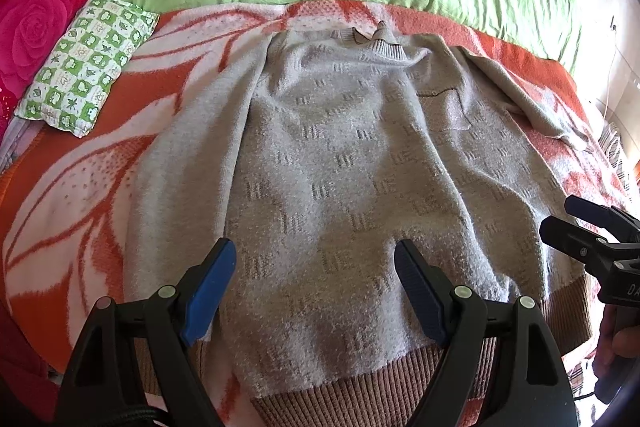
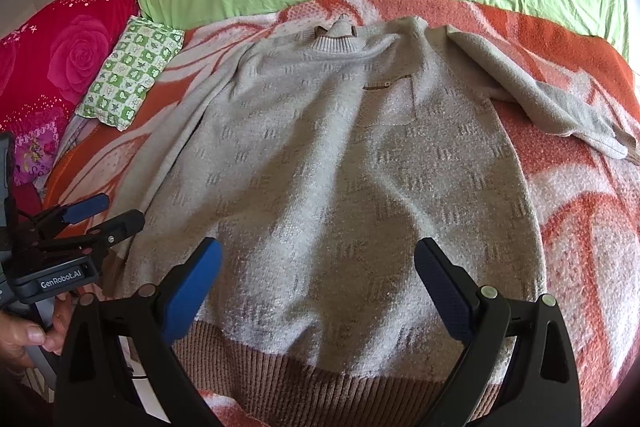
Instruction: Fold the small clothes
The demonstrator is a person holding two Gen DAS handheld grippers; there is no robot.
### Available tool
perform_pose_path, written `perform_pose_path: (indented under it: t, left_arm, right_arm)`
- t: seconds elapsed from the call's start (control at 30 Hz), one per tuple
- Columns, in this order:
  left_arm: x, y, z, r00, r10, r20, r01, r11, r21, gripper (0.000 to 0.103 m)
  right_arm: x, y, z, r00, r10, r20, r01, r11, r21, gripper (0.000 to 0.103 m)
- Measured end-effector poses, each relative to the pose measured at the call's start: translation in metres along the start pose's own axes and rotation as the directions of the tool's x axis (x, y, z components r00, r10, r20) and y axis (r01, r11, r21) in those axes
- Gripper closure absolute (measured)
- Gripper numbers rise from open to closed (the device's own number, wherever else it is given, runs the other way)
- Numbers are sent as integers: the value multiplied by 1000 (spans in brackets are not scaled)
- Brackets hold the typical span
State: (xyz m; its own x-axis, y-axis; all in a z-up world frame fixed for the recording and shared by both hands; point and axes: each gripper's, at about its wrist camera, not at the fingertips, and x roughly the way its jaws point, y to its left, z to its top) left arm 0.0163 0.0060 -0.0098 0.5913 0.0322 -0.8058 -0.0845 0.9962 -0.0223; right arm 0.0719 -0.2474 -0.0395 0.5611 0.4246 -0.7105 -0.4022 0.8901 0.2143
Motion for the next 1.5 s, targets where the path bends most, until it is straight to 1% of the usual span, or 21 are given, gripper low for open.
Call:
perform_pose_path:
  t: [0.2, 0.33, 0.47, 0.63, 0.77, 0.87, 0.9, 1.0, 1.07, 1.1, 1.13, 1.17, 1.2, 1.23, 1.27, 1.33, 1.4, 1.43, 1.47, 1.5]
  left_arm:
    - [3, -6, 2, 1000, -15, 15, 14, 1000, 5, 21]
    - [11, -8, 5, 999, -40, -22, 40, 999, 5, 21]
    - [23, -9, 13, 998, -45, -41, 45, 999, -1, 21]
    - [42, -6, 35, 998, -34, -60, 32, 999, -35, 21]
    - [60, -3, 59, 998, -20, -53, 18, 999, -49, 21]
    - [72, -6, 79, 999, -15, -43, 12, 999, -48, 21]
    - [79, -7, 88, 999, -12, -45, 10, 999, -46, 21]
    - [97, -11, 113, 999, -14, -47, 12, 999, -46, 21]
    - [108, -13, 125, 999, -9, -47, 7, 999, -45, 21]
    - [115, -13, 133, 998, -11, -56, 8, 999, -50, 21]
    - [123, -13, 141, 998, -24, -63, 20, 998, -65, 21]
    - [130, -12, 148, 997, -37, -69, 31, 996, -78, 21]
    - [137, -12, 156, 996, -50, -77, 43, 995, -91, 21]
    - [146, -13, 164, 995, -52, -85, 44, 994, -95, 21]
    - [153, -15, 171, 995, -53, -87, 45, 994, -97, 21]
    - [170, -20, 185, 995, -37, -98, 29, 996, -87, 21]
    - [186, -24, 195, 994, -30, -108, 21, 997, -77, 21]
    - [194, -26, 200, 993, -19, -117, 10, 997, -74, 21]
    - [202, -27, 205, 992, -16, -126, 6, 997, -77, 21]
    - [208, -28, 209, 991, -17, -131, 6, 997, -81, 21]
  right_arm:
    - [4, -5, 1, 999, -19, -36, 19, 1000, -6, 6]
    - [6, -15, 1, 999, -22, -47, 22, 1000, 7, 6]
    - [7, -33, 7, 998, -28, -51, 31, 998, 51, 6]
    - [3, -76, 21, 998, -54, -26, 57, 988, 142, 6]
    - [-7, -133, 32, 994, -111, 6, 105, 952, 286, 6]
    - [-14, -178, 35, 987, -160, 16, 142, 912, 385, 6]
    - [-14, -192, 36, 986, -164, 20, 141, 897, 418, 6]
    - [-15, -243, 38, 979, -204, 19, 163, 829, 535, 6]
    - [-18, -267, 38, 971, -238, 6, 189, 785, 590, 6]
    - [-18, -285, 37, 967, -256, 3, 198, 755, 625, 6]
    - [-18, -294, 37, 964, -267, -4, 207, 737, 643, 6]
    - [-17, -309, 37, 956, -293, -22, 231, 704, 671, 8]
    - [-16, -322, 37, 950, -309, -30, 243, 679, 693, 10]
    - [-14, -341, 37, 945, -324, -43, 252, 639, 727, 18]
    - [-12, -354, 37, 944, -327, -46, 248, 611, 752, 26]
    - [-7, -378, 37, 944, -328, -43, 231, 559, 796, 33]
    - [3, -402, 40, 948, -315, -41, 205, 508, 837, 40]
    - [6, -406, 41, 948, -315, -40, 202, 503, 840, 45]
    - [9, -412, 43, 947, -318, -40, 204, 500, 842, 52]
    - [12, -415, 46, 947, -320, -40, 206, 504, 839, 57]
